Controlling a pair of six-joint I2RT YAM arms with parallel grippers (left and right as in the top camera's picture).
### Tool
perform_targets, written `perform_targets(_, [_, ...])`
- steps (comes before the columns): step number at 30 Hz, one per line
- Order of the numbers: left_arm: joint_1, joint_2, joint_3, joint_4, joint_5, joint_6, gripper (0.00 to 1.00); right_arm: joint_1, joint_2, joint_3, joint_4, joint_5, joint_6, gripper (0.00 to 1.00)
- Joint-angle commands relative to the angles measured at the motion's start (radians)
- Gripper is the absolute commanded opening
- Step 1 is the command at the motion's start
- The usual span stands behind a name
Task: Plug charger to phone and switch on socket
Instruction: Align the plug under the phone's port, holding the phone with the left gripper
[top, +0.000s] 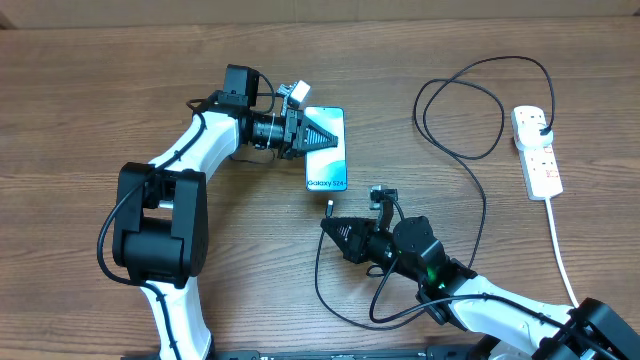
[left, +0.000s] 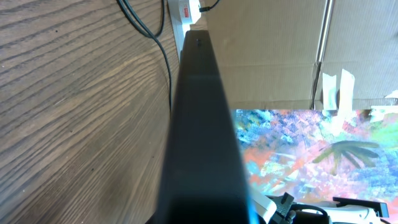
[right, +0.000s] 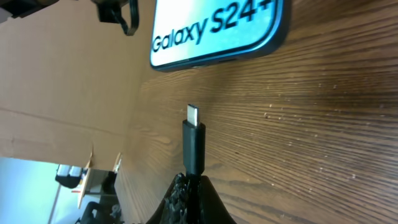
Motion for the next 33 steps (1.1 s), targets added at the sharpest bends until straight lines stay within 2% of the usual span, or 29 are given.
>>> perform_targets(1, [-0.011,-0.040,-0.003,-0.001,0.057,0.031,0.04,-0.004,0.005,0.003,0.014,-0.028,0.000,0.04])
perform_targets(8, [-0.034,-0.040,-0.003,-0.005,0.057,0.041,0.04,-0.004,0.005,0.003,0.013,-0.027,0.001,0.04])
perform_targets(13, [-0.052,-0.040,-0.003,-0.004,0.109,0.075,0.04,-0.004,0.005,0.003,0.005,-0.022,0.001,0.04])
perform_targets(33, [-0.053,-0.040,-0.003,-0.003,0.109,0.113,0.04,-0.031,0.005,0.003,0.021,-0.024,-0.006,0.04])
